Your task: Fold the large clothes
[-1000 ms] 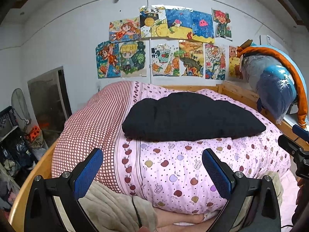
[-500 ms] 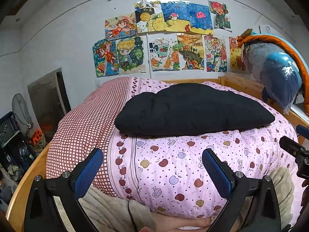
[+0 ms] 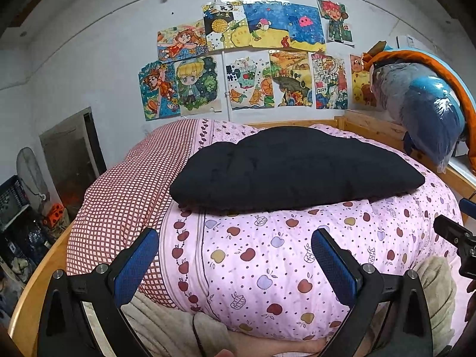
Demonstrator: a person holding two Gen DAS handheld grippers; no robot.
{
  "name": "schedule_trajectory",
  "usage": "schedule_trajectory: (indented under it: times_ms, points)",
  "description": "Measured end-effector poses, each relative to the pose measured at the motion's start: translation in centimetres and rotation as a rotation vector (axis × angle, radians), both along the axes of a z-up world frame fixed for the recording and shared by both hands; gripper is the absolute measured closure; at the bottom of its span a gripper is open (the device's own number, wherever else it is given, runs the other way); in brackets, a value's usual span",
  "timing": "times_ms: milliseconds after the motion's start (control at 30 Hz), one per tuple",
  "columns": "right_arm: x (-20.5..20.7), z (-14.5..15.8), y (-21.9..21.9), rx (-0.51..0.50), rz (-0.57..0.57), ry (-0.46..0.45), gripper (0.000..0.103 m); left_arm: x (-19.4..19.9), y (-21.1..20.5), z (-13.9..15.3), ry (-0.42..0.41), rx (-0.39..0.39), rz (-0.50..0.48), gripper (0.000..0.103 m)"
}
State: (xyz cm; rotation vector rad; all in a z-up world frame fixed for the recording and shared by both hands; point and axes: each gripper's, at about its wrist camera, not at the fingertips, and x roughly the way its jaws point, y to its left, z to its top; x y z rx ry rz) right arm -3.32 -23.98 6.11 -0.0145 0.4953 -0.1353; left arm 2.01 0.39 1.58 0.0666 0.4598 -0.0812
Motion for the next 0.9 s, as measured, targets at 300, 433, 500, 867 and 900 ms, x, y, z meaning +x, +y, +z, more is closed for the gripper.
schedule_trajectory:
  times_ms: [300, 433, 500, 867, 900]
  points:
    - [0.14, 0.13, -0.04, 0.007, 0.003, -0.011, 0.002, 0.04, -0.06, -0.09, 0.0, 0.0, 0.003, 0.0]
    - [0.08, 0.09, 0.08, 0.008, 0.004, -0.016, 0.002, -0.01, -0.08, -0.08, 0.002, -0.002, 0.012, 0.0]
    - [0.09, 0.07, 0.04, 0.011, 0.004, -0.015, 0.002, -0.01, -0.11, -0.13, 0.003, -0.003, 0.015, 0.0]
    - [0.12, -0.05, -0.04, 0.025, 0.006, -0.022, 0.002, -0.08, -0.1, -0.25, 0.007, 0.01, 0.028, 0.0]
    - [0.15, -0.07, -0.03, 0.024, 0.008, -0.021, 0.002, -0.08, -0.08, -0.26, 0.008, 0.01, 0.028, 0.0]
